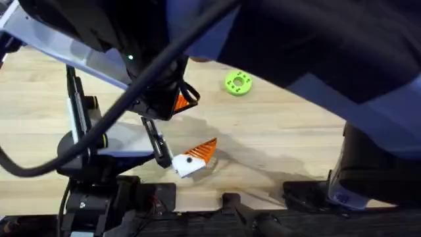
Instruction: Pick up the gripper from the table and insert it into the empty holder that is missing its gripper. Then pick up a screw, insert it into the mounting hole, and use the screwdriver to tighten it. Finally, clean up the table by picking up the vegetable and placing it into the bucket.
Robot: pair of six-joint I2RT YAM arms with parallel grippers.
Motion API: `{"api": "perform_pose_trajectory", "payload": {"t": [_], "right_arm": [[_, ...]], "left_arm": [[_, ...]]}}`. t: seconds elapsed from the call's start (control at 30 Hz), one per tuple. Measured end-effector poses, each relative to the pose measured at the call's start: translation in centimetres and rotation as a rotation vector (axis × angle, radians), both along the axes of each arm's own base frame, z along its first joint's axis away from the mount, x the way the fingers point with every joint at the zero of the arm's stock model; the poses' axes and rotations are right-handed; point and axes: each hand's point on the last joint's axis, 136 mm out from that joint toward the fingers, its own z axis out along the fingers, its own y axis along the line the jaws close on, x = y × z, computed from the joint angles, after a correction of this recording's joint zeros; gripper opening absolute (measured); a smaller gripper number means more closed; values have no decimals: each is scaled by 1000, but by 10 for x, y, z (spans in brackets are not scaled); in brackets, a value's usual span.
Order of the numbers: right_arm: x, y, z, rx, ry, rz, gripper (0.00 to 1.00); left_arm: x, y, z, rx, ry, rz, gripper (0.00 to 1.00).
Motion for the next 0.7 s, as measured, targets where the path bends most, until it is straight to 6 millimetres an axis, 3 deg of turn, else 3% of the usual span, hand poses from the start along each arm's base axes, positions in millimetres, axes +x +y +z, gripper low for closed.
{"api": "perform_pose_trajectory", "payload": {"t": [0.2, 0.23, 0.53, 0.7], "right_arm": [[16, -10, 4, -23, -51, -32, 886], [20, -12, 6, -24, -60, -37, 966], [21, -14, 9, -19, -69, -39, 992], [16, -14, 23, 41, -47, -79, 993]], "left_arm": [[0, 0, 0, -1, 3, 0, 986], [0, 0, 0, -1, 2, 0, 986], [0, 0, 0, 0, -1, 0, 986], [0, 0, 0, 1, -2, -1, 986]]}}
